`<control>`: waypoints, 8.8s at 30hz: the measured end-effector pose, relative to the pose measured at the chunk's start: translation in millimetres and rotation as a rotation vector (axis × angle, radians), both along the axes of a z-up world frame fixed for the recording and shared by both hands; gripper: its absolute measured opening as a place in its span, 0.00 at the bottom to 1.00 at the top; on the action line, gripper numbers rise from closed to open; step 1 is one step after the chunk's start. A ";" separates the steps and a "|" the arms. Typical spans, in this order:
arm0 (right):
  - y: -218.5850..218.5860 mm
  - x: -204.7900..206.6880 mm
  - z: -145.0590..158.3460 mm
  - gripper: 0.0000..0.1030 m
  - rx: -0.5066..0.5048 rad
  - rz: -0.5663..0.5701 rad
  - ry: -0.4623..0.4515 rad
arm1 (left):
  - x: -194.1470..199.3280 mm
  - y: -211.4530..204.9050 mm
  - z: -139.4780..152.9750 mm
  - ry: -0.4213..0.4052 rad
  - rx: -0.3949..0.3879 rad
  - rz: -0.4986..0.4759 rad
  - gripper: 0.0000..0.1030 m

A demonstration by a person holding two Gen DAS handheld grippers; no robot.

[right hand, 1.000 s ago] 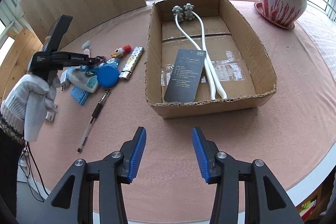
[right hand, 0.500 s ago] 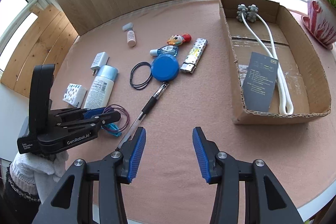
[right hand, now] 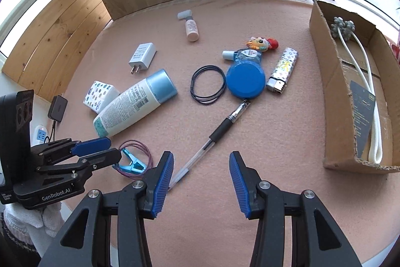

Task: Organize objects
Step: 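Move the left tool to the blue clothespin while the right tool approaches the purple cable, then close the right tool on the purple cable while the left tool grasps the blue clothespin, then carry the clothespin in the left tool and cable in the right tool over the box, then open the left tool over the box while the right tool releases the cable, then move the left tool to the white adapter while the right tool approaches the blue tape measure, then close the left tool on the white adapter while the right tool grasps the blue tape measure, then lift the adapter with the left tool while the right tool carries the tape measure to the box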

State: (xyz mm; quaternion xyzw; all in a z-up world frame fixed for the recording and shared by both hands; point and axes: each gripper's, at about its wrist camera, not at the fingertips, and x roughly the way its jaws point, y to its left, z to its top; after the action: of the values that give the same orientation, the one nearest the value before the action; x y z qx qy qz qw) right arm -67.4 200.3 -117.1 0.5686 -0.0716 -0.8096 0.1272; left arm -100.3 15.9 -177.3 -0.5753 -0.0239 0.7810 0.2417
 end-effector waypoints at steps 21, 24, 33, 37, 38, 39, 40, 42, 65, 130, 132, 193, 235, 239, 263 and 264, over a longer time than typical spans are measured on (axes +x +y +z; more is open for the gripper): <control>-93.0 -2.4 -22.9 0.42 0.034 0.278 -0.079 | 40.1 -27.4 0.8 0.016 0.006 0.050 0.36; -92.3 -5.4 -27.4 0.36 0.035 0.280 -0.093 | 41.6 -24.9 -1.4 0.014 0.008 0.042 0.36; -80.8 -8.8 -28.6 0.10 0.029 0.264 -0.108 | 41.2 -7.4 -6.3 0.023 0.001 -0.001 0.36; -68.7 -9.9 -25.8 0.07 0.022 0.234 -0.105 | 39.4 3.4 -4.8 0.050 -0.020 -0.024 0.36; -65.1 -10.4 -25.5 0.06 0.019 0.223 -0.105 | 39.0 5.8 -4.0 0.055 -0.019 -0.033 0.36; -60.7 -11.2 -25.2 0.06 0.014 0.210 -0.106 | 38.4 7.7 -3.4 0.058 -0.016 -0.039 0.36; -56.3 -12.0 -24.9 0.06 0.006 0.196 -0.109 | 37.7 9.9 -3.2 0.061 -0.014 -0.045 0.36; -46.5 -13.3 -24.2 0.05 -0.010 0.169 -0.114 | 35.9 14.3 -4.4 0.062 -0.018 -0.056 0.36; -8.9 -8.4 -10.0 0.04 -0.037 0.059 -0.065 | 35.1 35.2 -2.1 0.072 0.030 -0.072 0.05; 224.5 12.2 69.1 0.61 0.068 -0.405 0.224 | -25.8 256.4 62.8 0.198 0.082 -0.263 0.40; 217.1 11.0 68.9 0.61 0.063 -0.391 0.225 | -28.5 244.4 61.7 0.192 0.072 -0.246 0.40; 36.3 -101.1 -18.8 0.61 0.207 -0.188 -0.046 | -166.9 26.9 -14.1 0.037 -0.156 0.099 0.48; 8.6 -110.6 -31.1 0.43 0.189 -0.059 -0.107 | -164.8 13.4 -27.4 0.040 -0.139 0.110 0.38; -6.4 -113.1 -32.9 0.54 0.279 0.002 -0.107 | -164.0 12.7 -27.3 0.040 -0.139 0.112 0.38; 38.8 -75.2 -14.2 0.45 0.147 -0.060 -0.053 | -149.4 -5.2 -25.2 0.030 -0.086 0.150 0.38; 43.7 -74.2 -9.5 0.45 0.135 -0.072 -0.044 | -148.5 -6.5 -24.3 0.031 -0.083 0.153 0.38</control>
State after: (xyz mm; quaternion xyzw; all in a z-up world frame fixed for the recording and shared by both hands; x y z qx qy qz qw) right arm -141.6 244.0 -126.6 0.5907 -0.0400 -0.8038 0.0576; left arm -248.7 9.3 -201.5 -0.5693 -0.0315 0.8062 0.1576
